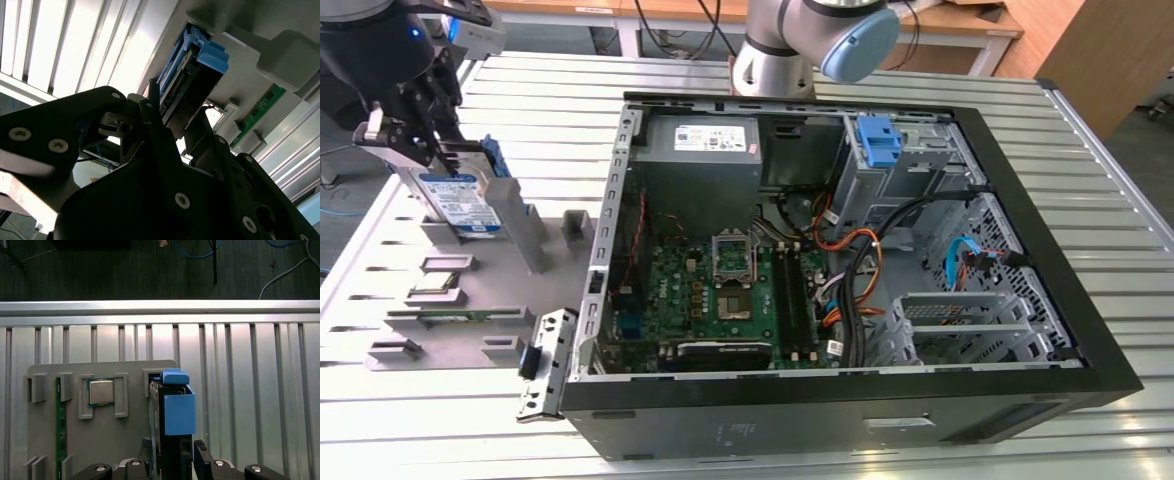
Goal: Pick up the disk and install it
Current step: 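Pick up the disk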
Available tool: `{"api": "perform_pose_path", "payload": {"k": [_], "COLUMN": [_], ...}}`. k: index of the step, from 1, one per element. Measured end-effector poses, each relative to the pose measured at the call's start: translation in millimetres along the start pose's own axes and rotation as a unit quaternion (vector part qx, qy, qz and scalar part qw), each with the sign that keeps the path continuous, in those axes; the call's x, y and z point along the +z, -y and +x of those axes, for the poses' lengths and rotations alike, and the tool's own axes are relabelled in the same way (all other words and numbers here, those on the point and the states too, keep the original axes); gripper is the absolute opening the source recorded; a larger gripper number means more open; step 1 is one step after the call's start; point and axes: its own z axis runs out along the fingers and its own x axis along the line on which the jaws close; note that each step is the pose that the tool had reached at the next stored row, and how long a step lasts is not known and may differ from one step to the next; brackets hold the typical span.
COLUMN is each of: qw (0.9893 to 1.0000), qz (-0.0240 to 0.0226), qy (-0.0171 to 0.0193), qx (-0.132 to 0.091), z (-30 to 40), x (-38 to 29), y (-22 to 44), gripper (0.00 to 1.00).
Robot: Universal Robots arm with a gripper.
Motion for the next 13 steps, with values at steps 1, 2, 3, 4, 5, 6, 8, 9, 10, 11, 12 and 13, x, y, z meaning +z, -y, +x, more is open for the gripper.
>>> {"api": "perform_pose_path", "payload": {"k": [1, 2, 3, 4, 5, 6, 8, 9, 10, 11, 12, 13], "qw": [1.0, 1.0, 1.0, 1.0, 1.0, 1.0, 1.0, 1.0, 1.0, 1.0, 1.0, 1.0], "qz": [0.0, 0.0, 0.0, 0.0, 0.0, 0.0, -0.0001, -0.0001, -0.0001, 0.0, 0.0, 0.0], "qy": [0.0, 0.0, 0.0, 0.0, 0.0, 0.0, -0.0001, -0.0001, -0.0001, 0.0, 0.0, 0.0], "qx": [0.0, 0.0, 0.0, 0.0, 0.0, 0.0, 0.0, 0.0, 0.0, 0.0, 0.0, 0.0], "z": [0.0, 0.0, 0.0, 0.0, 0.0, 0.0, 0.0, 0.0, -0.1, 0.0, -0.1, -0.1], "x": [-0.1, -0.1, -0.1, -0.3, -0.3, -0.3, -0.5, -0.6, -0.7, -0.7, -0.7, -0.7], "y": [0.0, 0.0, 0.0, 0.0, 0.0, 0.0, 0.0, 0.0, 0.0, 0.0, 0.0, 0.0], "gripper": [0.46, 0.46, 0.46, 0.46, 0.46, 0.46, 0.45, 0.38, 0.35, 0.35, 0.35, 0.35]}}
